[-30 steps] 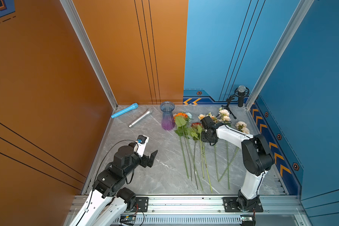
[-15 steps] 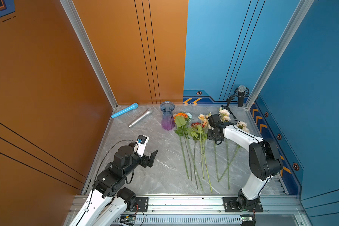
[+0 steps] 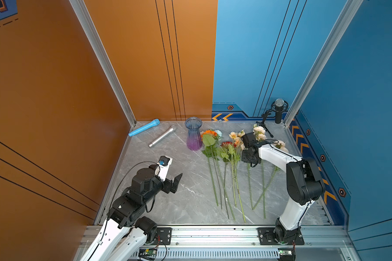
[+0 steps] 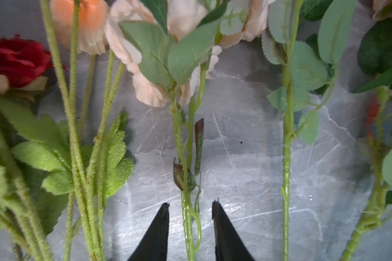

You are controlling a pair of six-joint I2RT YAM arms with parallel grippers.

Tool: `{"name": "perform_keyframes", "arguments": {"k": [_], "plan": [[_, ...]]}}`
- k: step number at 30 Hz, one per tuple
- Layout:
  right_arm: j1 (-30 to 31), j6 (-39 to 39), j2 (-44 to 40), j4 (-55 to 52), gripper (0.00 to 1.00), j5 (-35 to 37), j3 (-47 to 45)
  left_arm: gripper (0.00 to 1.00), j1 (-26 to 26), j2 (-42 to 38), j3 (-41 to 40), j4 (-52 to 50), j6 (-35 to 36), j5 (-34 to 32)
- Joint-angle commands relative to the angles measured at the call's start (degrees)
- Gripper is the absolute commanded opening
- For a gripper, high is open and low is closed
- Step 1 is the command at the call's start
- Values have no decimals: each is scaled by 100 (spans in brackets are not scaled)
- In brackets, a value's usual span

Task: Place the pink flowers into the vase
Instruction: Pick up the flower at the center of the board.

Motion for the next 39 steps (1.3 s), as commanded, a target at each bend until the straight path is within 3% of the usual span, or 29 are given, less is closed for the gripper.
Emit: {"name": "perform_keyframes", "arguments": {"k": [1, 16, 32, 39], "plan": [[-51, -41, 116, 78, 34, 9, -44, 98, -7, 13, -65, -85, 116, 99], [-59, -31, 424, 256, 33, -239, -16, 98, -7, 14, -65, -84, 114, 108], [-35, -92, 112, 259, 4, -241, -32, 98, -13, 40, -65, -85, 119, 97], [50, -319, -622, -12, 0, 113, 75, 98, -11, 48, -65, -84, 120, 99]]}}
